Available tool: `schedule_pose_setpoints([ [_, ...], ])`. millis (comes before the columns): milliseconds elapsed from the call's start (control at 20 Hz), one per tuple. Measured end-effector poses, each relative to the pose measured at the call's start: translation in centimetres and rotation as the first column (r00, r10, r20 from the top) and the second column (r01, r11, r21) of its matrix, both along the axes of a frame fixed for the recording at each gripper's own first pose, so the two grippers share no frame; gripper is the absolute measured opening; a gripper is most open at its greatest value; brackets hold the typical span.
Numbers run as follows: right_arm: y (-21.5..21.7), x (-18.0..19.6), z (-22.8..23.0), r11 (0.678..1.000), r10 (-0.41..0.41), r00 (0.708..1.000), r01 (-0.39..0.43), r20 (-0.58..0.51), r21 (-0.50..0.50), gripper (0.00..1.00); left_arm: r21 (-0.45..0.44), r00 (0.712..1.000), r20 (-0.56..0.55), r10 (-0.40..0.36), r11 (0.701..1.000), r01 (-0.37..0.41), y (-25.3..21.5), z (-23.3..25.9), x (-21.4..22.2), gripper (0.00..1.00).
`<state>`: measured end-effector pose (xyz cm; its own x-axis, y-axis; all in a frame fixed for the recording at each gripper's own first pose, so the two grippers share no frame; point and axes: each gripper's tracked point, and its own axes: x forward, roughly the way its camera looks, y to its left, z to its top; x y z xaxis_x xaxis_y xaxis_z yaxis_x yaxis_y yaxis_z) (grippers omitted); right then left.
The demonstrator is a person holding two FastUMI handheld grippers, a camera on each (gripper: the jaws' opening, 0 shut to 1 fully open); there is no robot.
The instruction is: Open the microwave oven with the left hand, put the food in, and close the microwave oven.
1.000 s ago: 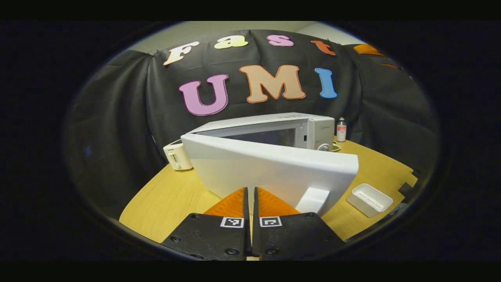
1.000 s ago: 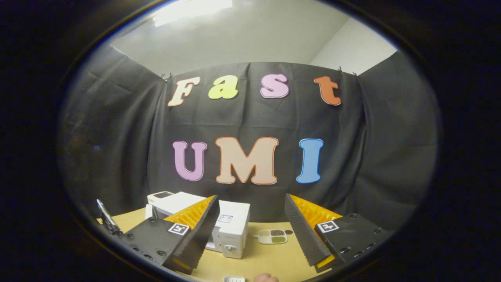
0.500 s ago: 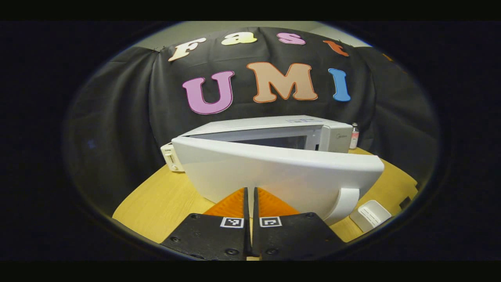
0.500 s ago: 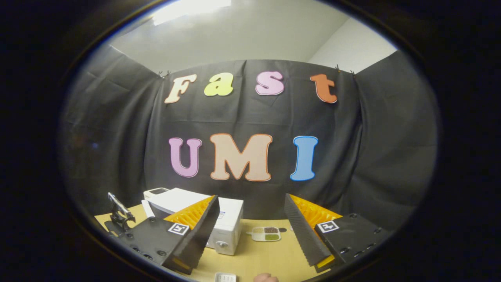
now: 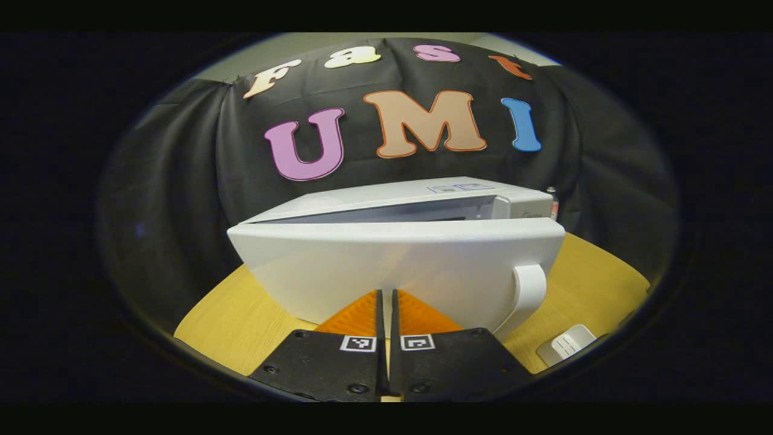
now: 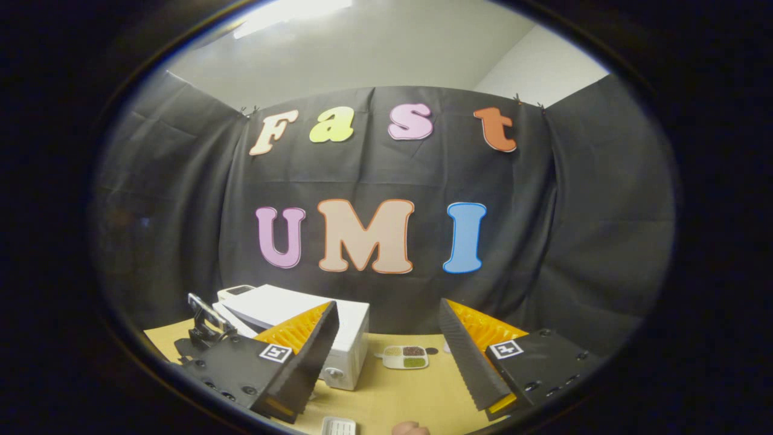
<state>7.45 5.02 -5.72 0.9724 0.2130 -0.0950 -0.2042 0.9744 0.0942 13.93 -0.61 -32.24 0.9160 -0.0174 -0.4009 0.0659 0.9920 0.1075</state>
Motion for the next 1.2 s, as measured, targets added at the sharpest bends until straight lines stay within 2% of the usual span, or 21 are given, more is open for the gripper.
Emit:
schedule_pose_setpoints([
  [650,-0.8,1.0,-0.4,1.000,-0.013,1.000,0.013,-0.004,0.022,0.96,-0.012,1.000,0.016,0.021,1.000,-0.021,-1.5,0.7,4.7,0.01],
  [1200,-1.1,1.2,-0.5,0.999,-0.026,1.000,0.026,-0.001,0.034,0.96,-0.026,0.999,0.021,0.051,0.998,-0.050,-1.9,0.7,5.0,0.01],
])
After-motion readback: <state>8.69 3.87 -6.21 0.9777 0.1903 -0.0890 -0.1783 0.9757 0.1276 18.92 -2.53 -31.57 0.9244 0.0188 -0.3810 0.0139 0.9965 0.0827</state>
